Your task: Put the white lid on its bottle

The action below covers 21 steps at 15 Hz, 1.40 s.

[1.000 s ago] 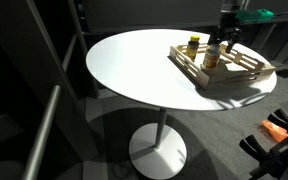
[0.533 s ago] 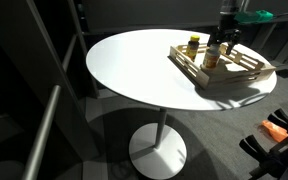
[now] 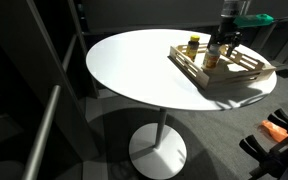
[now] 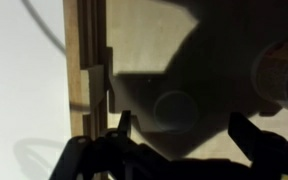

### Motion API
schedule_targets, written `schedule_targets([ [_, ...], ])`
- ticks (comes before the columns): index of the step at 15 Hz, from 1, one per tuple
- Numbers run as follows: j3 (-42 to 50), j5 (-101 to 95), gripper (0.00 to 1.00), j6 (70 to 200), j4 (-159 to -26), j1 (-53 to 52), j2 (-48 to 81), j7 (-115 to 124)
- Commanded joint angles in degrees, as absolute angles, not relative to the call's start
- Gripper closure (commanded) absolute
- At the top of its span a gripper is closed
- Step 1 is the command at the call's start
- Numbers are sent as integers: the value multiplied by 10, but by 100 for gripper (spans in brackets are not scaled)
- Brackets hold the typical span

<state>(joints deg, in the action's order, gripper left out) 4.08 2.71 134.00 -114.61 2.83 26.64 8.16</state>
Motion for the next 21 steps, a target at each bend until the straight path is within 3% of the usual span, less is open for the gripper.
schedule_targets([
  [1,51,12,18,1368,-1163,15,259,108],
  [4,55,7,47,1380,-1169,10,258,118],
  [7,59,1,60,1385,-1169,5,257,124],
  [8,61,-1,75,1385,-1169,4,256,126],
  [9,62,-2,81,1385,-1169,4,254,127],
  [21,64,-29,81,1319,-1160,2,186,133],
])
